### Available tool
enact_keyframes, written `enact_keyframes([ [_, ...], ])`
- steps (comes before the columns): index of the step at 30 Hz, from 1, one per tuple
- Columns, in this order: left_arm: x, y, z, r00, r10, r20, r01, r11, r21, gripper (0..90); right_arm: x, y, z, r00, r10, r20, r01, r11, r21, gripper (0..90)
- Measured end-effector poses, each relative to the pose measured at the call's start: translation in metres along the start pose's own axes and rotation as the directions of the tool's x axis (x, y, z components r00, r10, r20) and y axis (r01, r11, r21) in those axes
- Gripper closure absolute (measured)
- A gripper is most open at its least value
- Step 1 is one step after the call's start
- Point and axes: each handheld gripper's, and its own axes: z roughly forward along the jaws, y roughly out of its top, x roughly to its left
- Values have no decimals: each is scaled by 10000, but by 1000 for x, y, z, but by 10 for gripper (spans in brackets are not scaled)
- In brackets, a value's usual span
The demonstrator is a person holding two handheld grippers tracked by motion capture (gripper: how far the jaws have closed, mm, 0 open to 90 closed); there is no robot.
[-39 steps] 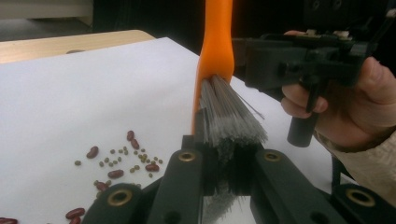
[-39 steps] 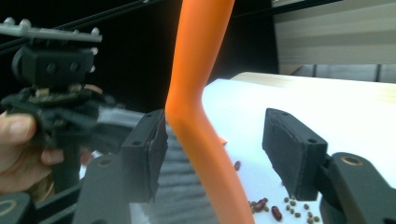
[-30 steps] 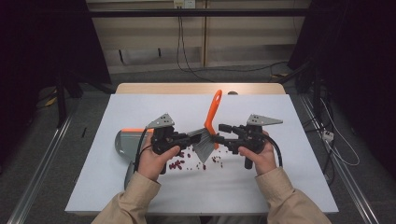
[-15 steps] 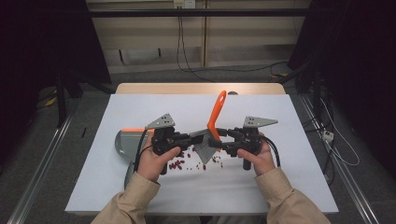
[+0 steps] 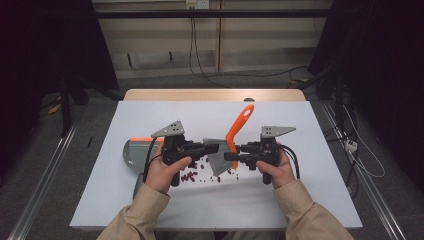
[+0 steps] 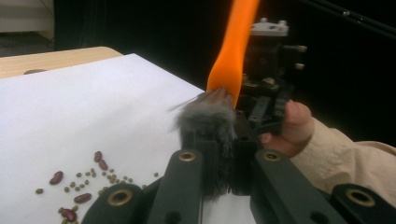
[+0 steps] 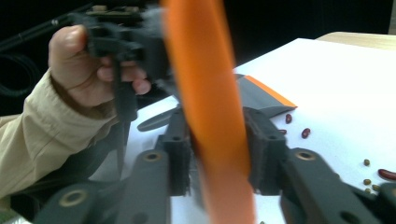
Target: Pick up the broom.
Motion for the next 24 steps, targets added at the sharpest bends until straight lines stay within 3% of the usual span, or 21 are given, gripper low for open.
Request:
enact_keyframes([
  [3,6,-3,-1,9994,-332,57,334,9992,-213,818,5,3,-1,9999,7,108,-8,10000,58,698],
  [7,6,-4,1,9996,89,-251,-89,10000,-15,757,7,6,-2,9992,31,393,-45,9994,347,699],
  [11,7,-3,-1,9978,228,-619,-226,9997,27,664,9,8,-4,9978,-3,657,-29,9988,484,701],
  [21,11,-1,-10,9850,768,-1545,-746,9970,199,500,7,11,-15,9872,82,1591,-219,9962,842,702],
  [24,11,1,-13,9777,1038,-1825,-993,9945,338,451,7,12,-18,9828,147,1842,-315,9956,887,702],
])
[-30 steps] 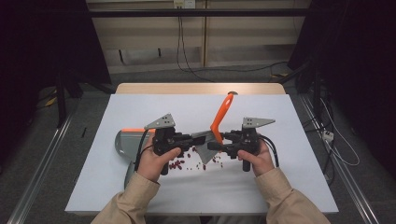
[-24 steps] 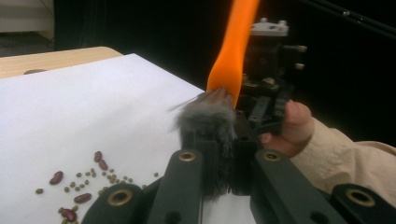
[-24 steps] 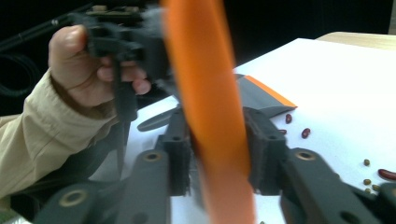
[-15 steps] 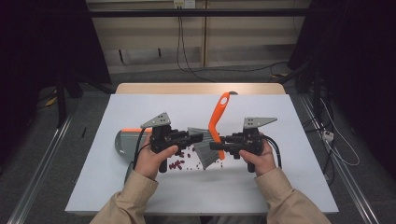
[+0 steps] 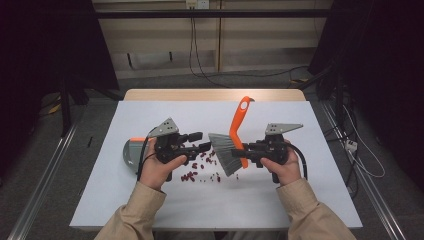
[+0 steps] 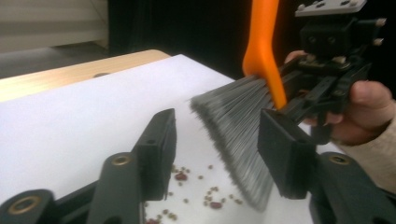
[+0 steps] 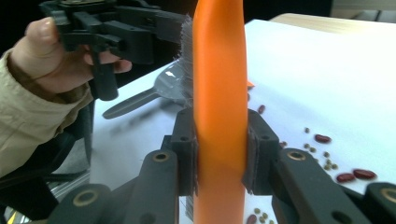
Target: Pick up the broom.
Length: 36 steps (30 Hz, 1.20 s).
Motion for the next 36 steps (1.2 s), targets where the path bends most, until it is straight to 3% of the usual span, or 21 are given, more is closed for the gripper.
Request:
enact_keyframes([
  [2,1,0,-2,9997,153,-198,-151,9999,81,429,0,1,-2,9994,-87,334,82,9998,157,702],
  [4,2,0,-5,9997,57,-238,-55,10000,81,403,0,1,-3,9988,-14,497,4,9998,200,702],
  [12,10,0,-13,9959,247,-870,-218,9992,336,295,-1,3,-10,9952,-53,976,15,9992,397,703],
  [22,15,-3,-20,9921,453,-1168,-382,9973,626,214,-3,4,-19,9886,-5,1507,-83,9983,582,703],
  [33,20,-6,-30,9865,628,-1512,-511,9955,803,156,-8,4,-32,9755,94,2200,-243,9976,649,703],
  [36,22,-7,-33,9839,745,-1622,-604,9941,906,144,-9,4,-35,9674,-2,2532,-196,9969,757,704],
])
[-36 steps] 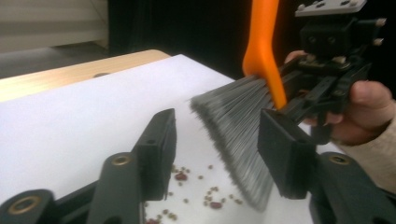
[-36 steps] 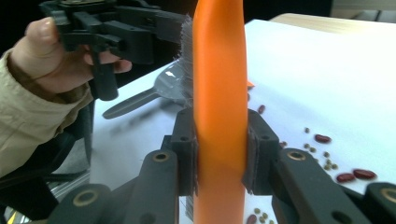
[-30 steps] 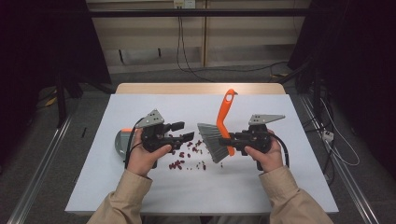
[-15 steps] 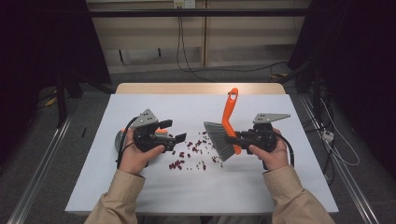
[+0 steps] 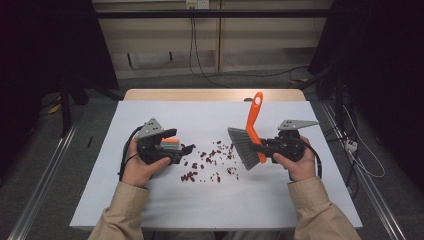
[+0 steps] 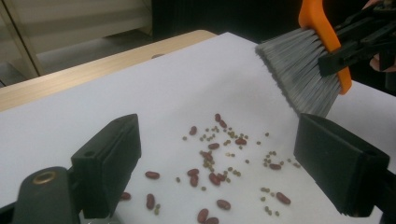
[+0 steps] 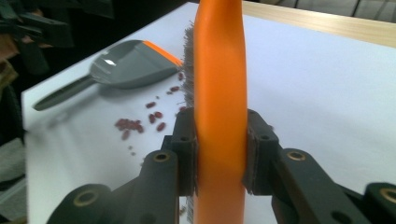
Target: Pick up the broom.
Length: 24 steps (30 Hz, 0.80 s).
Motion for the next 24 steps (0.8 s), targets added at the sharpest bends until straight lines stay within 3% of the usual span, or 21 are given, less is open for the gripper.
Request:
enact_keyframes([
  [11,8,-6,-8,9996,53,-283,-51,10000,50,125,-7,-3,-5,9957,-83,926,46,9992,400,704],
  [24,17,-15,-16,9983,98,-578,-89,9998,156,118,-21,-9,-10,9878,57,1555,-166,9975,684,704],
])
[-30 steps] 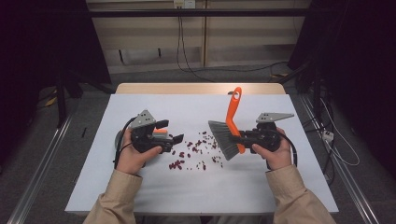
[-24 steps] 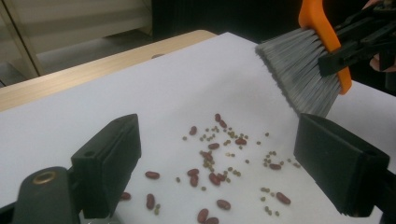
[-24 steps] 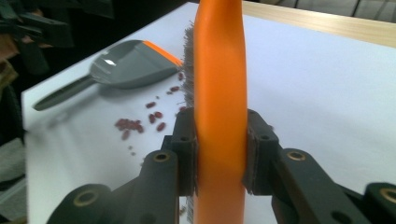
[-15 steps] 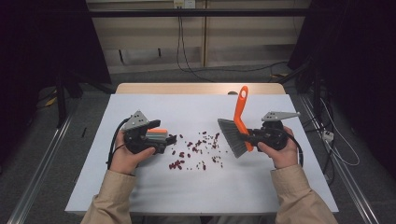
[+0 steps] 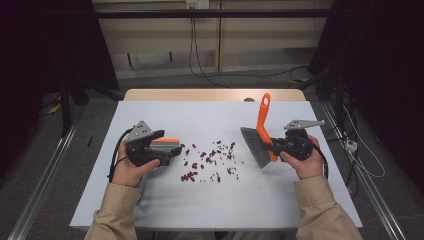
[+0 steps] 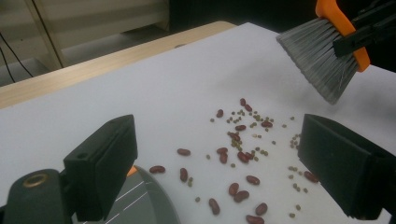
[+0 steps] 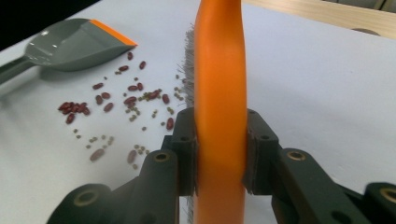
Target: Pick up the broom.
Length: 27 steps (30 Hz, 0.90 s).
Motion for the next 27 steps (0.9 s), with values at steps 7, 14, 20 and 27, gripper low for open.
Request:
enact_keyframes([
  [7,3,-5,-2,9999,85,-79,-83,9997,209,112,-2,-1,1,9980,-243,576,217,9987,452,704],
  [14,5,-8,-4,9999,38,-103,-36,9998,193,110,-8,-3,-2,9947,-285,986,216,9972,713,704],
  [20,8,-9,-6,9999,-11,-153,13,9999,130,110,-9,-5,2,9899,-481,1334,315,9918,1237,703],
  [27,9,-11,-6,9998,-5,-185,10,9997,231,110,-6,-6,12,9869,-647,1477,445,9897,1363,706],
])
